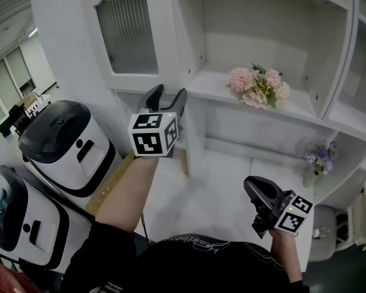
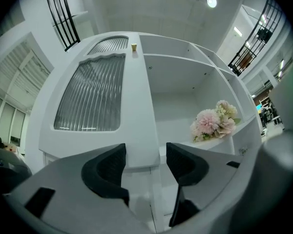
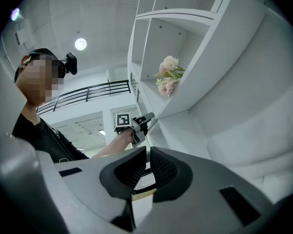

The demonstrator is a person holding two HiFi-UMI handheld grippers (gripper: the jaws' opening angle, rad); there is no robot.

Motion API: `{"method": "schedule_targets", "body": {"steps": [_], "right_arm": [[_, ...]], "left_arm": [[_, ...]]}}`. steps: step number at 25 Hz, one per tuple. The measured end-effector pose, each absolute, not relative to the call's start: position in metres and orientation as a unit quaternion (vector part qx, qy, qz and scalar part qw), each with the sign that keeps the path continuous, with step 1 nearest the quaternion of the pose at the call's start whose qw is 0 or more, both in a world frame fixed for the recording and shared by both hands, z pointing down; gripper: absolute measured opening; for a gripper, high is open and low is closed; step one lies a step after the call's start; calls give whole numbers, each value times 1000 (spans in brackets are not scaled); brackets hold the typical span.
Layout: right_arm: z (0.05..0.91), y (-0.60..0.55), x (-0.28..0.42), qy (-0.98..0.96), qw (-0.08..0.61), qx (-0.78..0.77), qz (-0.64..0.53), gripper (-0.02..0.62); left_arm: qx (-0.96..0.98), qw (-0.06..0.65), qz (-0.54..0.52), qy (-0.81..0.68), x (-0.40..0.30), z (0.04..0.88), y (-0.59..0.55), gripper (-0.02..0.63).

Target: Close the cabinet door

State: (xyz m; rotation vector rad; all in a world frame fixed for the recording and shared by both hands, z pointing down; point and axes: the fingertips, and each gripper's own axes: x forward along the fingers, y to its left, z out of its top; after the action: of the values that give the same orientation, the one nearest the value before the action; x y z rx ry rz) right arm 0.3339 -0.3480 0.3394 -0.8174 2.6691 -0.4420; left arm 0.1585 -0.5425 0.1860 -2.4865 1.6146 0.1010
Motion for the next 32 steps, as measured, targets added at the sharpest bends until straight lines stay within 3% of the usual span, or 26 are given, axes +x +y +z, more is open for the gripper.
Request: {"method": "schedule_targets", "body": {"steps": [12,25,32], "right_arm": [[326,-327,313,932,149,-300,-136,48],[320,-264,225,944,128,-270,-141,48],[327,-219,179,949,124,-257,-136,48]], "left_arm": [[-894,-15,70,442,158,186,-520,242],[-967,-53,18,250,140,269,-308,71],[-961,-81,29,261,103,305,-241,40]]}}
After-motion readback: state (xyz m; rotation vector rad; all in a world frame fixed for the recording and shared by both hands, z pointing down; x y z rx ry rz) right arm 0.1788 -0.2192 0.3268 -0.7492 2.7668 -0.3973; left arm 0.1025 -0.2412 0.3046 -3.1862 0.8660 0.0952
